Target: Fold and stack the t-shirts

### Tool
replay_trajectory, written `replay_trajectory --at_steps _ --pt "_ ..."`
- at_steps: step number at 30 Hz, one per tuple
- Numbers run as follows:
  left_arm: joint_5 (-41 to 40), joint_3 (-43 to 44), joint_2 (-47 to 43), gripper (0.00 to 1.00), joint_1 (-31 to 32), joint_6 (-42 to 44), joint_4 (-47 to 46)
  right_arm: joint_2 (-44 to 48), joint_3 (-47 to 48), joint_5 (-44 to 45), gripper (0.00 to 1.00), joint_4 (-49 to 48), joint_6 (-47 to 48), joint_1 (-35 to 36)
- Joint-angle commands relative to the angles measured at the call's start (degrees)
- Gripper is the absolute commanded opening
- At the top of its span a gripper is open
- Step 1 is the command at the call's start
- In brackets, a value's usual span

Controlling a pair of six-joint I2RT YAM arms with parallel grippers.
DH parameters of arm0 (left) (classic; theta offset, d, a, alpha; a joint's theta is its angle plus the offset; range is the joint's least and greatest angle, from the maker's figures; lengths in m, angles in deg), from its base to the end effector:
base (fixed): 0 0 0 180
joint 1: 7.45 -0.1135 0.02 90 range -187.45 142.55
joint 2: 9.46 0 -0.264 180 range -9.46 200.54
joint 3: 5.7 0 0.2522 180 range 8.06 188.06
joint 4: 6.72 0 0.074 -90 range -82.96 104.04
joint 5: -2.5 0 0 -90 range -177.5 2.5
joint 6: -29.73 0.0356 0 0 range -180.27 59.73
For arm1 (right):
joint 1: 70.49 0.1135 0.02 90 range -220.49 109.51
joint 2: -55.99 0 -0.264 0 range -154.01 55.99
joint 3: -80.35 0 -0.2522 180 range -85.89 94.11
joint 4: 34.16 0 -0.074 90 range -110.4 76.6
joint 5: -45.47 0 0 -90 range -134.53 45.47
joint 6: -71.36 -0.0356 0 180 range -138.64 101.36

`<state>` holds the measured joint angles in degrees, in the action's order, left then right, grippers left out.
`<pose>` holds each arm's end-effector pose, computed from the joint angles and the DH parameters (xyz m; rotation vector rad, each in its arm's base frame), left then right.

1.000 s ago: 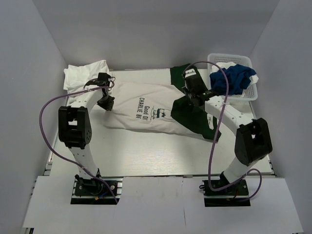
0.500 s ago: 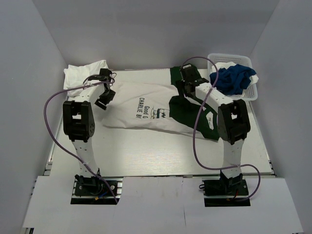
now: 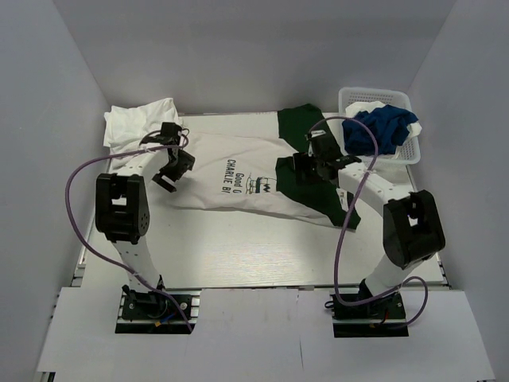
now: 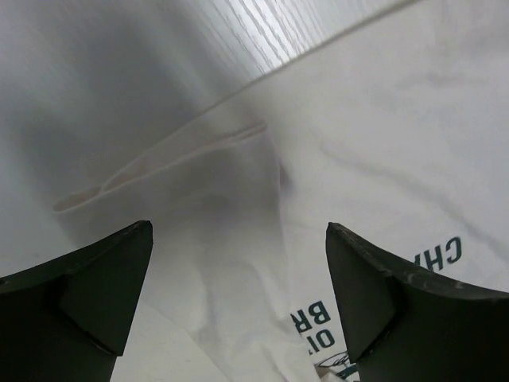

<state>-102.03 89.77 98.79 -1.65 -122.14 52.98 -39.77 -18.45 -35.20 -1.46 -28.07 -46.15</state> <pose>0.3802 -0.0296 0.2050 -1.3392 2.4000 0.0552 0.3346 0.1450 0.2326 -0.2336 2.3716 0.0847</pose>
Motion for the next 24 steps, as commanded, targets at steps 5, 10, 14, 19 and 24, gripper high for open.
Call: replay_trajectory --at_steps 5,10,14,19,24 --pt "6.00 -2.60 3.11 0.99 0.35 3.51 -3.57 -5.82 2.43 -15.26 0.90 -6.45 -5.42 -0.43" --pt "4.95 -8.31 3.11 0.99 -0.53 3.51 -4.18 -9.79 3.48 -15.05 0.90 -9.62 -7.18 -0.43" --pt "0.65 -9.37 3.11 0.99 -0.53 3.51 -2.26 -13.12 6.38 -10.04 0.90 -12.43 -7.18 -0.87" --pt "-1.20 -8.85 3.73 0.99 -0.53 3.51 -0.06 -21.73 18.83 7.18 0.90 -11.99 -8.14 -2.10" --pt "-3.14 -7.10 2.59 0.99 -0.53 4.03 1.70 -27.81 28.35 5.54 0.90 -11.82 -6.39 -5.44"
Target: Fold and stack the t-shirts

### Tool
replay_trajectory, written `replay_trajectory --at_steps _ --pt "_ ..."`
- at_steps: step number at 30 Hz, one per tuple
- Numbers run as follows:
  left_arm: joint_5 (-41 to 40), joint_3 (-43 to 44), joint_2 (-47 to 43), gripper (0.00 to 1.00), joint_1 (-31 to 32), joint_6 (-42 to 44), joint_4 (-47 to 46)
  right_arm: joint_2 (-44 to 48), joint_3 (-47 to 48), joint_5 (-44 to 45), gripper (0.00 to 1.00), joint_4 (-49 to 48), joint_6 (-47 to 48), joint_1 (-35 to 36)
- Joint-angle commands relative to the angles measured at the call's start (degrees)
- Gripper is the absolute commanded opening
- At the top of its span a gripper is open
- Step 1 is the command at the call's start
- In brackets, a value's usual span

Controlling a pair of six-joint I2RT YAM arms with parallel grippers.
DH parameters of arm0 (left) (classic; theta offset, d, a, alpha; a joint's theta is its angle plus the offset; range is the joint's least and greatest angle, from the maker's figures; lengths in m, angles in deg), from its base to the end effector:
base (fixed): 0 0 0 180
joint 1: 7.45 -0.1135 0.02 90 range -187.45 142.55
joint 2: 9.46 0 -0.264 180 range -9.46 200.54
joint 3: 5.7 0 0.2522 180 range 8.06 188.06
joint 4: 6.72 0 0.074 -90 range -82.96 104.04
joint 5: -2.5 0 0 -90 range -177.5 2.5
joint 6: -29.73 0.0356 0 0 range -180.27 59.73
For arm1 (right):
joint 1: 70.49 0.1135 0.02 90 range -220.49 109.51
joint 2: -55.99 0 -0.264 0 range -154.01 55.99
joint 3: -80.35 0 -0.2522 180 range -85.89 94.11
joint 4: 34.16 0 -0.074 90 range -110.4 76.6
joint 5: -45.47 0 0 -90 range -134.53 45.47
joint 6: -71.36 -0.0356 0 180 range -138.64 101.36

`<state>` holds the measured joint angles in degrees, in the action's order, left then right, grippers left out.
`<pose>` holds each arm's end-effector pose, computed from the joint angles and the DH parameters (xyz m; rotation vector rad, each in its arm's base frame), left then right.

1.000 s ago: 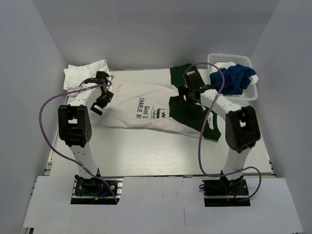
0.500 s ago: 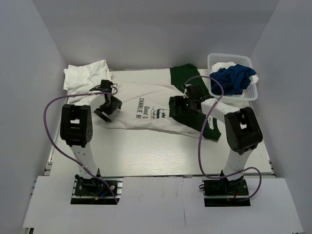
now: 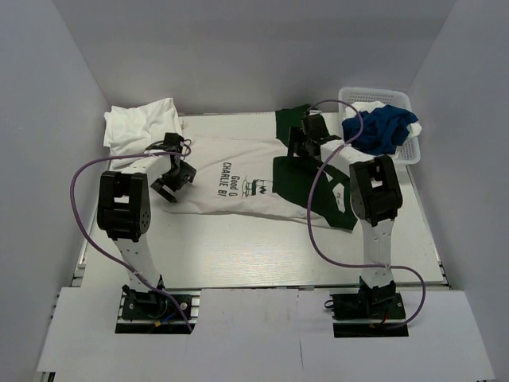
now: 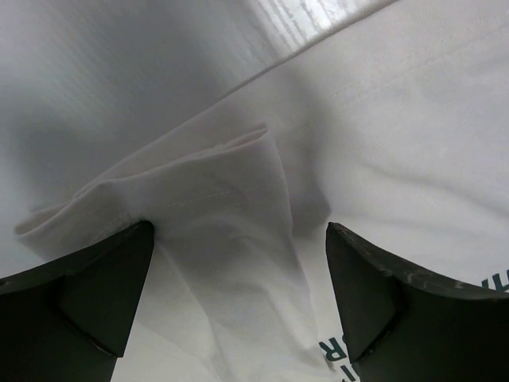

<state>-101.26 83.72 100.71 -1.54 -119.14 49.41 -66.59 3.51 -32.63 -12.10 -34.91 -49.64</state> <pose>0.3704 -0.0298 0.1662 -1.2918 2.5055 0.1136 0.4526 0.1645 0.1800 0.0159 2.2779 0.1016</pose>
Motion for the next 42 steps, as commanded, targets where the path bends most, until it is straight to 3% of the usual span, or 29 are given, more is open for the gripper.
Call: replay_trajectory --at_steps 1,4,7,9,13,16,22,28,34,37,42 --pt "-3.91 -1.04 0.66 0.99 -0.64 1.04 5.27 -0.29 7.18 1.73 0.90 -1.09 1.67 -2.03" --pt "-4.43 -1.04 -1.09 0.99 -0.64 1.57 4.57 5.59 3.24 -2.83 0.90 -1.09 4.66 -1.07" --pt "-4.43 -1.04 -1.10 0.99 -0.64 1.57 3.95 14.70 -7.11 -6.09 0.90 -1.43 4.32 -0.01" --pt "-4.43 -1.04 -1.71 0.99 -0.12 1.57 3.43 22.88 -17.70 -6.54 0.90 -4.32 3.10 0.69" --pt "-3.30 -2.09 -1.71 0.99 -0.11 2.09 2.81 32.64 -29.62 -8.90 0.90 -5.92 -2.78 0.78" --pt "-3.29 -3.75 -1.71 0.99 -0.11 2.09 1.67 34.69 -37.08 -15.49 0.90 -6.71 -5.25 1.22" --pt "-3.90 -6.91 -2.85 0.99 -0.11 1.57 1.66 34.61 -44.04 -16.84 0.90 -4.44 -11.13 1.13" --pt "-3.38 -15.70 -8.38 0.99 -0.11 -0.72 2.89 36.10 -48.52 -7.78 0.90 12.17 -18.53 0.08" --pt "-4.79 -27.30 -14.89 0.99 -0.11 -4.59 6.23 44.69 -55.56 -6.36 0.90 20.79 -22.66 -1.68" --pt "-1.72 -32.93 -18.93 0.99 0.42 -4.59 6.85 48.57 -58.72 -10.66 0.90 23.25 -22.92 -1.42" --pt "1.54 -38.57 -27.62 0.99 0.42 -4.59 9.13 55.41 -59.88 -9.19 0.90 28.87 -20.65 -1.15"
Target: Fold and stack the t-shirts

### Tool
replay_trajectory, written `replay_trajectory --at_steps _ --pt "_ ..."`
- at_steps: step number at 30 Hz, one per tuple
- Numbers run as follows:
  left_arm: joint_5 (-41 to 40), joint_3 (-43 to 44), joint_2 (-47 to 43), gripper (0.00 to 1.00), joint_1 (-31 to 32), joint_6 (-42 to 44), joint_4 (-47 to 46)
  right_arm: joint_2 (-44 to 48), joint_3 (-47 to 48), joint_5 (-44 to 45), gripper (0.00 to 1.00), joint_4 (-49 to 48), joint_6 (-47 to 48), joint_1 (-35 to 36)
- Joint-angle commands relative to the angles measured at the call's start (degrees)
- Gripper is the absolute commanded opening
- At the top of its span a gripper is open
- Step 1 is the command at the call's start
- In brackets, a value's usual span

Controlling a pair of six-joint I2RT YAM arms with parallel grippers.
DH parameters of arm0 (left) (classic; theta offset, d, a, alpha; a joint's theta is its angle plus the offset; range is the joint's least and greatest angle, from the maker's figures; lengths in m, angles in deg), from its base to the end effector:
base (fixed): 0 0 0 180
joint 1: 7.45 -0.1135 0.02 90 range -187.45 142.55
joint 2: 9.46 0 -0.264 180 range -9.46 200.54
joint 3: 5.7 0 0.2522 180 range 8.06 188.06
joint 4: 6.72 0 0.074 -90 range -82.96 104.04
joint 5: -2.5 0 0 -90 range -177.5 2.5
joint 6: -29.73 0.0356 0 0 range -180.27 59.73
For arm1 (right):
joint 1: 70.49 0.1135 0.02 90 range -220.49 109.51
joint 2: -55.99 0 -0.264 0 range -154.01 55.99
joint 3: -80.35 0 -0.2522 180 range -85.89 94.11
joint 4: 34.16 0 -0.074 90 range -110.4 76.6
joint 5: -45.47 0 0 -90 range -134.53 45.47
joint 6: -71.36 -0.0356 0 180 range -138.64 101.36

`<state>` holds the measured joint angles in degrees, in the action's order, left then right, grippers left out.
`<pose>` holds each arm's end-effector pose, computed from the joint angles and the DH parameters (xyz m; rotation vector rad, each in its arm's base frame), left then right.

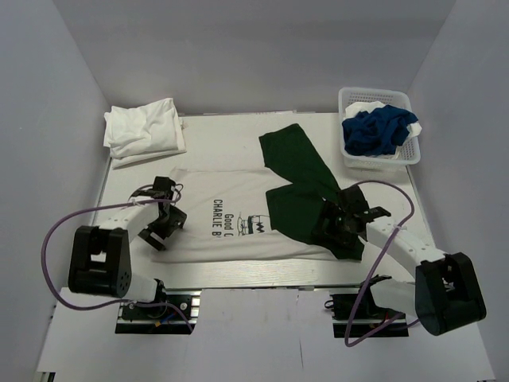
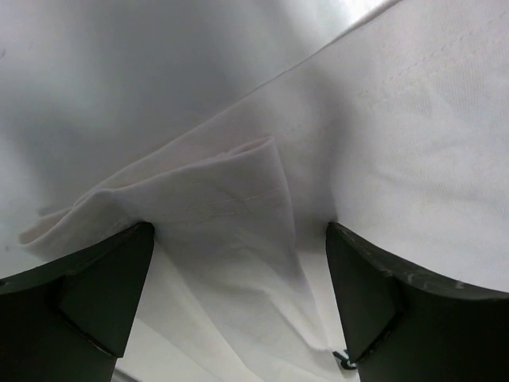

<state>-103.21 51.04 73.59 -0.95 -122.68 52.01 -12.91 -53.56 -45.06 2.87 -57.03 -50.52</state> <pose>0.2231 -0.0157 0.1559 -1.3768 2.5573 0.2592 0.1996 0.0729 0.1673 0.4230 2.6297 0.3607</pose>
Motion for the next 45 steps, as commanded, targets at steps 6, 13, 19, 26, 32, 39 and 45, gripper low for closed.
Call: replay_trajectory --at_steps 6,13,19,26,32,39,45 --pt "-1.08 3.41 -8.95 0.99 -0.17 2.01 4.70 5.26 7.11 9.58 0.90 13.93 7.70 0.60" --pt "-3.63 18.70 -4.83 0.99 -1.40 11.75 -2.06 8.51 22.15 15.65 0.90 9.30 11.05 1.39" --pt "-2.67 35.11 8.78 0.99 -1.40 17.49 -1.73 3.00 25.65 14.77 0.90 -13.30 14.56 1.39" --pt "0.76 48.42 26.54 0.99 -2.46 20.49 -0.50 -27.92 57.10 16.45 0.90 -8.98 21.34 -0.10" --pt "1.91 52.91 34.71 0.99 -3.51 20.49 1.43 -51.22 80.74 7.31 0.90 -6.13 25.99 -1.60" --pt "0.59 56.06 38.94 0.88 -3.51 19.97 2.57 -66.96 89.56 1.41 0.90 -19.71 30.13 -2.92" --pt "0.49 56.42 40.97 0.63 -3.51 19.17 3.38 -76.21 98.93 2.82 0.90 -19.65 31.09 -3.09"
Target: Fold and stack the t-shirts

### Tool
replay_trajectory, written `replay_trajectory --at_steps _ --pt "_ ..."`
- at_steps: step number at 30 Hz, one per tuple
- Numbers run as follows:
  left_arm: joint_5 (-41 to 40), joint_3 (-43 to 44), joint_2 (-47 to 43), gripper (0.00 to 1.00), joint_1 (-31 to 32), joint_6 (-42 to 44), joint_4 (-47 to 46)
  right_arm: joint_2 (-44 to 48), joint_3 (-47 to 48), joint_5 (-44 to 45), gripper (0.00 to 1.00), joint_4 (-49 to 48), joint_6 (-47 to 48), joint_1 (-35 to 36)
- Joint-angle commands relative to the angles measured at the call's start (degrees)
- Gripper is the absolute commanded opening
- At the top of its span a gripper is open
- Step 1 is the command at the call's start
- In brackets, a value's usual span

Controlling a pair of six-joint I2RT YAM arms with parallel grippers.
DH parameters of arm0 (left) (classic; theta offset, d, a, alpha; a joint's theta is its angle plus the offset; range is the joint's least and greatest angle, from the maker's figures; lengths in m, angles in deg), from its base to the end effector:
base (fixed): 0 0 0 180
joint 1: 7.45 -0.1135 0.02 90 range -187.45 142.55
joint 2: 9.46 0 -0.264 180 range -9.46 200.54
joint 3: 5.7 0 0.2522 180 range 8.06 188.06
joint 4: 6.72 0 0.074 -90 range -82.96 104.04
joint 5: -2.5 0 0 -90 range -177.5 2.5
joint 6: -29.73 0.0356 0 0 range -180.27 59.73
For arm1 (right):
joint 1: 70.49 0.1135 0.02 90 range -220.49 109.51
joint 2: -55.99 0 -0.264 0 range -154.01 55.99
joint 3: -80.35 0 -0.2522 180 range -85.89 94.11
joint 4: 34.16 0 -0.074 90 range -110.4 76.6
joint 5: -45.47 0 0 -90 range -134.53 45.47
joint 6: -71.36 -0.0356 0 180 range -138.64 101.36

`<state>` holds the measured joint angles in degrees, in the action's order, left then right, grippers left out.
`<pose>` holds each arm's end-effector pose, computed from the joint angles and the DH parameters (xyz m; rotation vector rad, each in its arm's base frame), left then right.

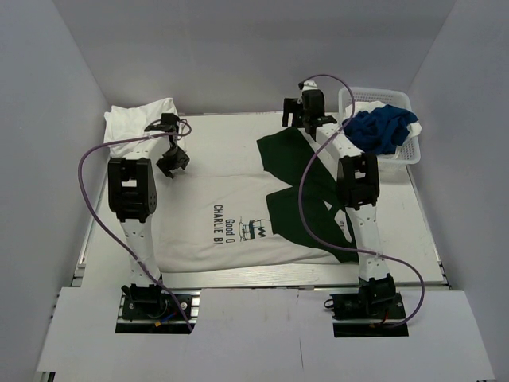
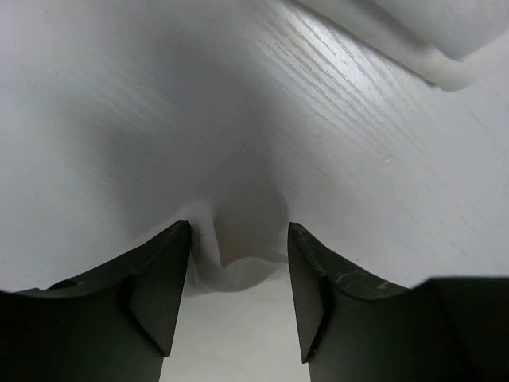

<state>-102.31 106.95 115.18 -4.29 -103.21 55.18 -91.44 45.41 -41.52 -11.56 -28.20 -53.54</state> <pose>0.4467 -0.0155 0.1742 -0.9931 2.5948 0.1783 0.5685 0.1713 0.1989 -0.0961 2.0120 0.2429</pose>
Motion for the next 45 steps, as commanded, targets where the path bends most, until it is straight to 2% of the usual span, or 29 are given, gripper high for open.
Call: replay_trajectory --at_steps 1,4,6,8,11,16,20,23,26,27,29,30,31,32,33,35,37,38,39,41,42,45 --pt "-0.40 0.51 -0.63 0.62 -0.17 -0.30 0.20 4.50 -4.35 -0.81 0.90 -10.55 2.27 -0.08" --pt "0.22 -0.10 1.39 0.58 -0.17 -0.30 0.20 2.53 -5.19 -2.21 0.90 -10.52 2.45 0.01" --pt "0.22 0.51 2.18 0.57 -0.17 -0.30 1.51 -0.81 0.40 -2.39 0.90 -8.94 2.27 0.01" --pt "-0.48 1.22 2.80 0.52 -0.17 -0.91 2.05 -3.63 1.84 -2.39 0.90 -7.08 2.27 -0.07" --pt "-0.48 1.22 2.80 0.47 -0.17 -0.92 2.05 -4.18 -0.43 -5.55 0.90 -8.05 1.57 0.19" --pt "-1.72 1.22 2.27 0.48 -0.17 -0.92 2.57 -4.35 0.18 -6.69 0.85 -4.63 0.86 0.37" --pt "-2.76 1.22 2.27 0.48 -0.17 -0.92 3.72 -4.61 0.35 -11.17 0.79 1.77 -2.47 0.45" --pt "-3.30 1.22 2.27 0.48 -0.17 -0.92 4.24 -4.79 0.01 -13.55 0.69 4.60 -3.01 0.63" --pt "-4.43 1.22 1.67 0.47 -0.17 -0.92 4.24 -3.30 -3.14 -12.85 0.51 5.22 -2.66 0.98" --pt "-4.44 1.22 1.66 0.45 -0.17 -0.92 4.24 -2.34 -3.51 -10.59 0.40 5.31 -2.31 1.07" --pt "-4.44 1.22 1.66 0.44 -0.17 -0.92 4.24 -1.72 -3.60 -8.46 0.26 6.44 -2.04 1.59" --pt "-4.44 1.22 1.66 0.40 -0.17 -0.92 4.24 -1.71 -3.51 -6.63 0.18 6.80 -1.95 1.51" --pt "-3.92 1.22 1.66 0.37 -0.17 -0.40 4.24 -0.84 -3.60 -5.13 0.01 7.50 -2.04 1.42" --pt "-3.91 1.74 1.66 0.32 -0.17 -0.39 4.76 -0.23 -4.64 -4.16 0.00 7.25 -1.52 1.51" --pt "-3.91 1.74 1.66 0.19 -0.17 -0.39 4.77 0.39 -5.26 -3.89 0.00 6.98 -0.90 1.59" --pt "-3.91 2.27 1.04 0.10 -0.17 -0.39 5.30 4.78 -8.33 -4.15 0.00 4.44 1.90 1.77" --pt "-6.45 2.27 -0.53 0.01 0.45 -0.39 6.61 11.63 -15.86 -3.80 0.00 -0.39 4.71 2.56" --pt "-7.42 2.27 -1.06 0.00 1.05 -0.39 6.62 13.73 -18.25 -3.36 0.00 -1.71 6.64 2.65" --pt "-8.21 2.27 -1.67 0.00 1.06 -0.39 7.31 17.50 -25.59 -3.27 0.00 -3.03 7.36 3.35" --pt "-8.75 -0.35 -4.39 0.00 1.06 -0.39 6.80 23.58 -31.08 1.47 0.00 -8.04 9.12 4.23" --pt "-8.75 -1.24 -5.36 0.00 1.06 -0.39 6.27 28.30 -39.38 2.00 0.00 -13.27 9.21 4.58" --pt "-10.06 -4.84 -9.04 0.00 1.59 -0.92 5.04 37.82 -48.64 3.50 0.00 -17.70 9.21 5.37"
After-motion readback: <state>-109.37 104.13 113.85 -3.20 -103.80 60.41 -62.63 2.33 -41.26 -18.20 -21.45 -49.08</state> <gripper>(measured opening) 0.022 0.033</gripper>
